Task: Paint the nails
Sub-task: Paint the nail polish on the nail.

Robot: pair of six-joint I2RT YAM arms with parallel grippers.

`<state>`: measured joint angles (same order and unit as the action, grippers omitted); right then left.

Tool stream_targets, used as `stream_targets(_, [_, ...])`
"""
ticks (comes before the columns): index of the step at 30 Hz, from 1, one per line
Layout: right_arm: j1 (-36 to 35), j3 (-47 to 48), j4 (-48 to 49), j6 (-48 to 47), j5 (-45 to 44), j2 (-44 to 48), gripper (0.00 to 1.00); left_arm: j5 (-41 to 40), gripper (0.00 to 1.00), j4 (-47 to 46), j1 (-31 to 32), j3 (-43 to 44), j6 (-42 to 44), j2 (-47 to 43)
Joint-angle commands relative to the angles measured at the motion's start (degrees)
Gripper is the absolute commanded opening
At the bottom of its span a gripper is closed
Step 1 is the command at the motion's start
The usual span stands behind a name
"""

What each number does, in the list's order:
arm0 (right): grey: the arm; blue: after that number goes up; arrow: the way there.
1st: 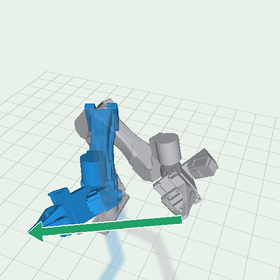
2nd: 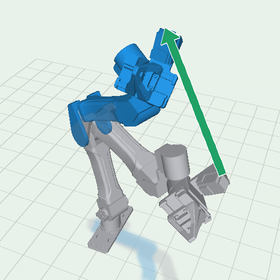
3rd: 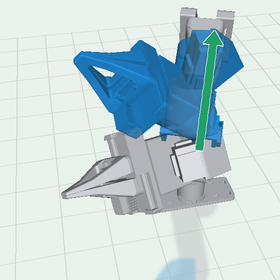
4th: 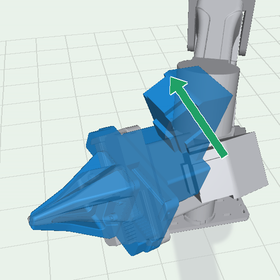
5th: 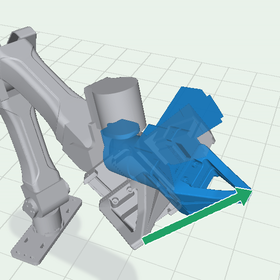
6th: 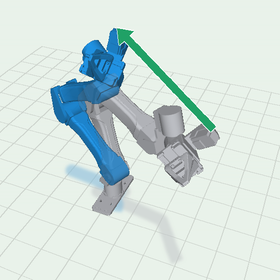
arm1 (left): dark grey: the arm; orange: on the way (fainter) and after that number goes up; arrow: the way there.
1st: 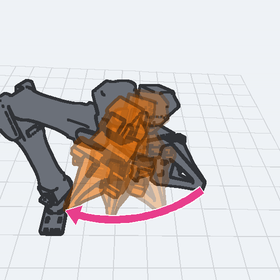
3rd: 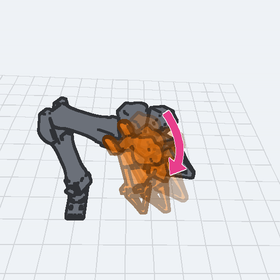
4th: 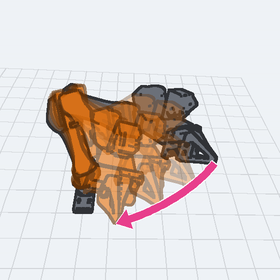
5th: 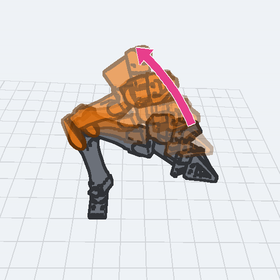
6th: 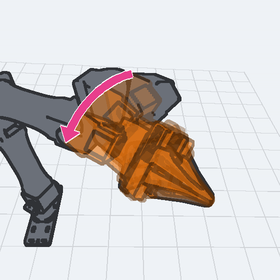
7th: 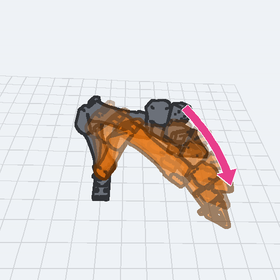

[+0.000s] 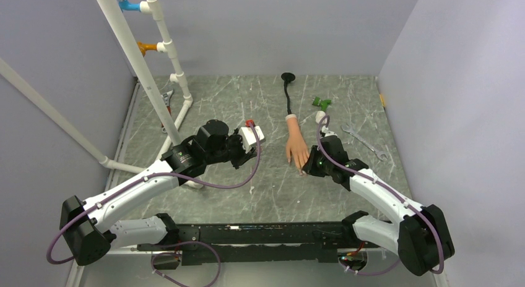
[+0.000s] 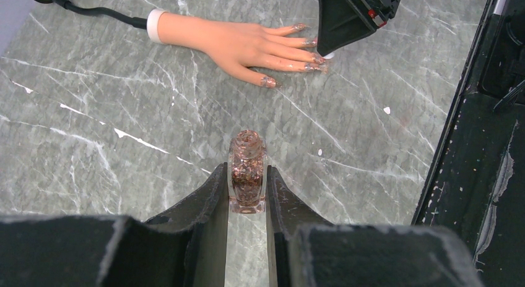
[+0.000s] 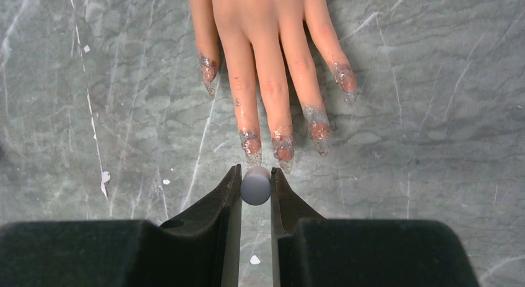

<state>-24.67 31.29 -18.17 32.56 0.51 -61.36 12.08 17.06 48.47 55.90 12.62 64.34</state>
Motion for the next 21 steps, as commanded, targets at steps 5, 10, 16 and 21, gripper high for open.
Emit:
stream_targets(5, [0.22, -0.22, -1.06, 0.36, -0.40, 1.86, 0.00, -0.47, 0.00, -1.74, 0.23, 2.22, 0.22, -0.61])
stream_targets(10, [0.23, 0.73, -0.33, 0.21, -0.40, 0.47, 0.00, -0.56, 0.00, -1.75, 0.35, 2.14, 0.21, -0.70])
stream_targets(16, [0.24, 2.79, -0.11, -0.51, -1.39, -1.13, 0.00, -0.65, 0.00, -1.72, 0.36, 2.17, 0.26, -0.86])
stream_targets(21, [0.26, 4.49, -0.03, -1.03, -2.10, -2.27, 0.00, -0.65, 0.00, -1.75, 0.31, 2.09, 0.33, -0.90])
